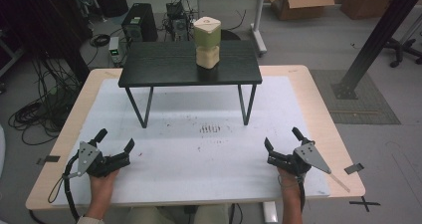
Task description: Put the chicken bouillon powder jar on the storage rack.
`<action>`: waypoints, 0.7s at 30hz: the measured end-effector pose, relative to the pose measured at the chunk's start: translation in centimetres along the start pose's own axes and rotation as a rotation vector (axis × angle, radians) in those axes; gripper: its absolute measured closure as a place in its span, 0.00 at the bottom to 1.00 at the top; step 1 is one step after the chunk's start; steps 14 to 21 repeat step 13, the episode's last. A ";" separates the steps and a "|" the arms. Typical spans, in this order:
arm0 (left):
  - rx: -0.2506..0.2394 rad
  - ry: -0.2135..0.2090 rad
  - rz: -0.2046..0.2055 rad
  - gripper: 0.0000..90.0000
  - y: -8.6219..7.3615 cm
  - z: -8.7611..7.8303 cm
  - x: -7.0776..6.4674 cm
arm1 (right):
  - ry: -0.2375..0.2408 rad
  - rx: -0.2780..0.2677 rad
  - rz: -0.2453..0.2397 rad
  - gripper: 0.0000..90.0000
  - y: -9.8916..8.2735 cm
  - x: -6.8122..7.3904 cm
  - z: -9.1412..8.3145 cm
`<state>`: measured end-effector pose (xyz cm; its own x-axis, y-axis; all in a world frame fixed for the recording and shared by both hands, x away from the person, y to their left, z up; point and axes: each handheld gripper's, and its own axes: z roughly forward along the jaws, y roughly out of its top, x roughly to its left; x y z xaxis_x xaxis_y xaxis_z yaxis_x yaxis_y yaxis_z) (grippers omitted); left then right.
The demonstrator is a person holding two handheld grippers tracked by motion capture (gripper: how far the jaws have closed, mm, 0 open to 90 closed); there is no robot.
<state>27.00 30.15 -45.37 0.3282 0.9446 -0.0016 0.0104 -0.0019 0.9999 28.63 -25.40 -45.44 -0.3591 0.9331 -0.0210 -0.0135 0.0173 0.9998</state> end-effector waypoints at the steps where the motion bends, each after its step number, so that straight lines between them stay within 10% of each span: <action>1: -0.002 0.002 -0.007 0.00 0.0 0.0 0.1 | 0.000 0.000 0.000 0.00 0.0 0.0 0.0; 21: 0.002 0.004 0.003 0.00 0.0 0.0 0.0 | 0.000 -0.003 0.000 0.00 0.0 0.0 0.0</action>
